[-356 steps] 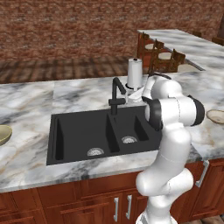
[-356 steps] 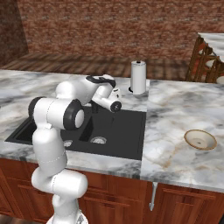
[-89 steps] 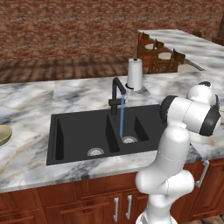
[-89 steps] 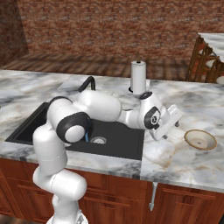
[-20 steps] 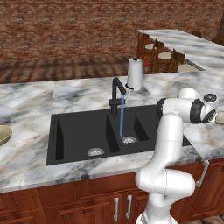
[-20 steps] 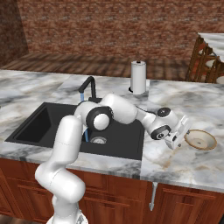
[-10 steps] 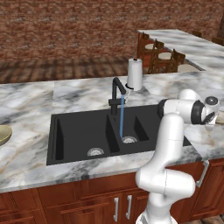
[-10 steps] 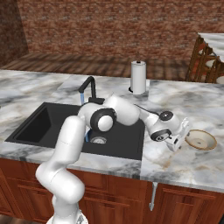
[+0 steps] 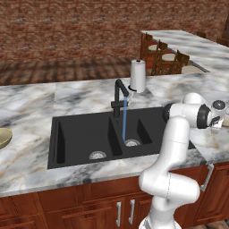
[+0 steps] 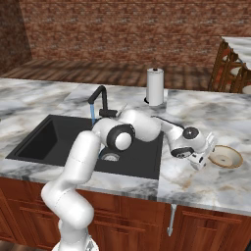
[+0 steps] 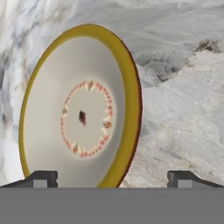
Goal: Rinse each bowl for a few seconds and place them down in the sink or on the counter.
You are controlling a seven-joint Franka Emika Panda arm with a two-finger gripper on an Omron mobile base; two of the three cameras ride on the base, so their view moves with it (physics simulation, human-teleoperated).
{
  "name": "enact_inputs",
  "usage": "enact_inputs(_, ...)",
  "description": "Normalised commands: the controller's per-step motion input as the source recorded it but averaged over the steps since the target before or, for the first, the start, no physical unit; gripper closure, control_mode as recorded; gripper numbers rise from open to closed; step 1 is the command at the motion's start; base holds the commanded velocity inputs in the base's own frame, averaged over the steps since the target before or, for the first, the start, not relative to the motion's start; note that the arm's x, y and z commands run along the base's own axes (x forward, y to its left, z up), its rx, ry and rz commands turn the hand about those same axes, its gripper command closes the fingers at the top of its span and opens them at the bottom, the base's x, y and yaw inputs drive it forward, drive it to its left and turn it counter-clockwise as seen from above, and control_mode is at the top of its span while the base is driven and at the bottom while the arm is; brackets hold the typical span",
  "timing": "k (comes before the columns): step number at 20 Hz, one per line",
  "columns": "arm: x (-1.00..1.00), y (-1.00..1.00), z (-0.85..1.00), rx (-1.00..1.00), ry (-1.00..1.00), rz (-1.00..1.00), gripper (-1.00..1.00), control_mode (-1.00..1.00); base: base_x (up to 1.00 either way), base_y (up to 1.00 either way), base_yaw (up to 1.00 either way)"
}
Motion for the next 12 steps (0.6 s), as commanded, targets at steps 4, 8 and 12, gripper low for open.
enact_inputs(4, 0.1, -0.08, -0.15, 0.0, -0.03, 0.03, -1.0, -1.0, 0.0, 0.0, 0.0)
enact_inputs(8, 0.1, -0.03, -0.2, 0.01, -0.03, 0.02, -1.0, -1.0, 0.0, 0.0, 0.0)
enact_inputs(12, 0.11, -0.09, -0.19, 0.0, -0.04, 0.01, -1.0, -1.0, 0.0, 0.0, 0.0)
